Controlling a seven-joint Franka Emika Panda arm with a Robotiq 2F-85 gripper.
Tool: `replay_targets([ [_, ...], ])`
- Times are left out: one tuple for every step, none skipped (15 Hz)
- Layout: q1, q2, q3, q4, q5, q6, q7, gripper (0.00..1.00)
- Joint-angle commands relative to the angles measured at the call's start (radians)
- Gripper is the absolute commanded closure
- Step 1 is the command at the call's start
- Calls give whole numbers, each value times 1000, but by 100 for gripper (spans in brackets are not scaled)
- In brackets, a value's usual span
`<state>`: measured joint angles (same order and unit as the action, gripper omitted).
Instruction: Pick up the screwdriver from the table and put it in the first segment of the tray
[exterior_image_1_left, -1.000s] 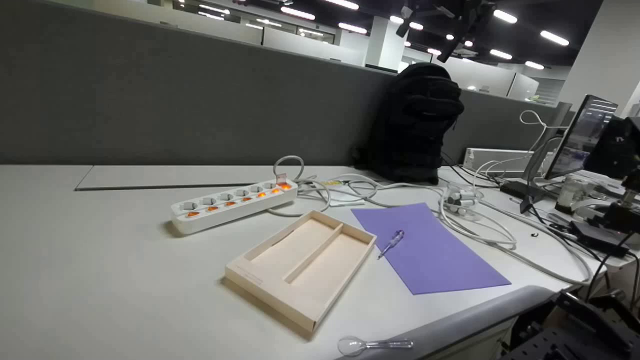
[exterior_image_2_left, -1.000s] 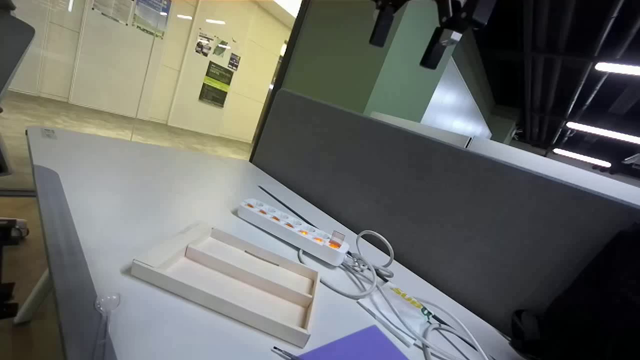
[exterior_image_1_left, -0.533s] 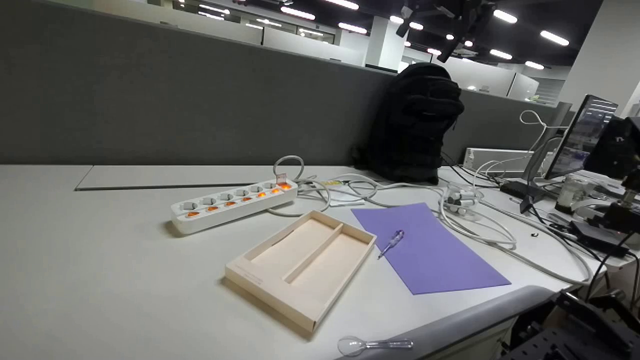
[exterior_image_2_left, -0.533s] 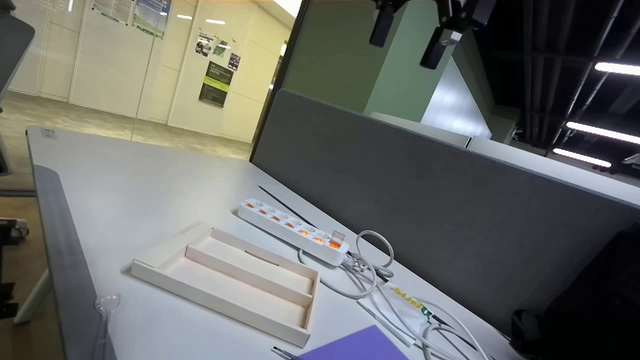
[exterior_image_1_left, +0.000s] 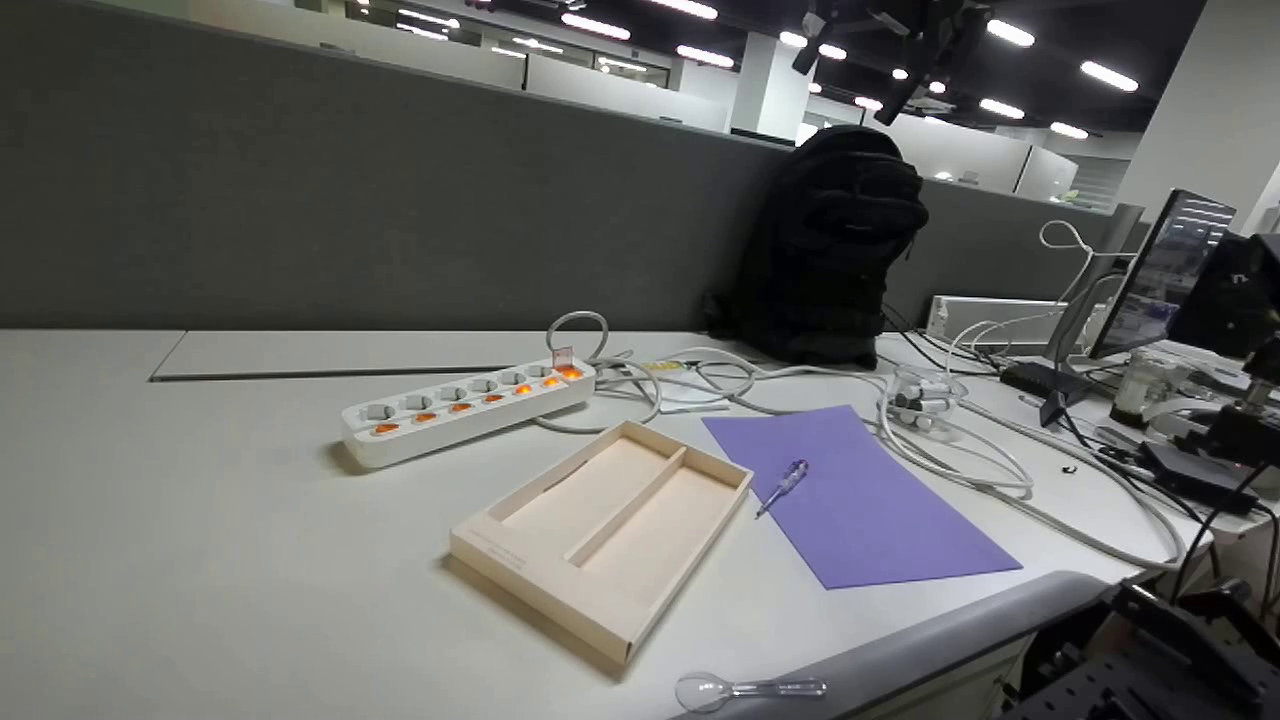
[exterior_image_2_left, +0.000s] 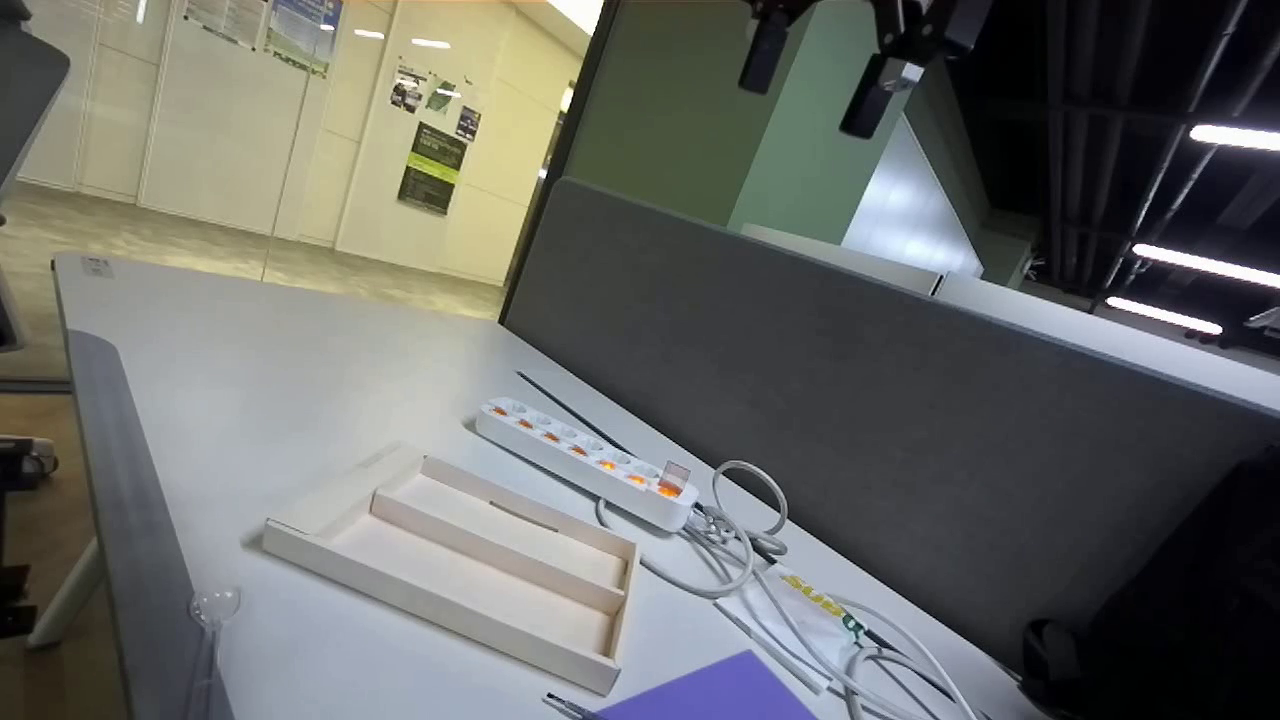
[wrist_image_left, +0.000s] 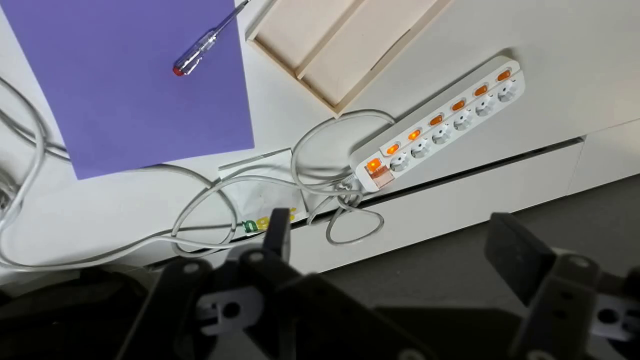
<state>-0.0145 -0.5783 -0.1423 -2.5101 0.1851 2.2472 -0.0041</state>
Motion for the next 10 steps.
replay_targets([
  [-8,-10,22,-17,5,24,-14,0],
  [-3,-12,32,-38,2,74,-26,0],
  [0,-2,39,-53,-2,138,-40,0],
  [5,17,41,-63,4,199,-49,0],
  [12,38,37,-73,17,271,-57,0],
  [22,69,26,-78,33,337,-66,0],
  [31,96,17,-81,47,390,-70,0],
  [38,130,7,-77,69,431,-65,0],
  [41,164,1,-68,86,457,-57,0],
  [39,194,-1,-58,98,472,-46,0],
])
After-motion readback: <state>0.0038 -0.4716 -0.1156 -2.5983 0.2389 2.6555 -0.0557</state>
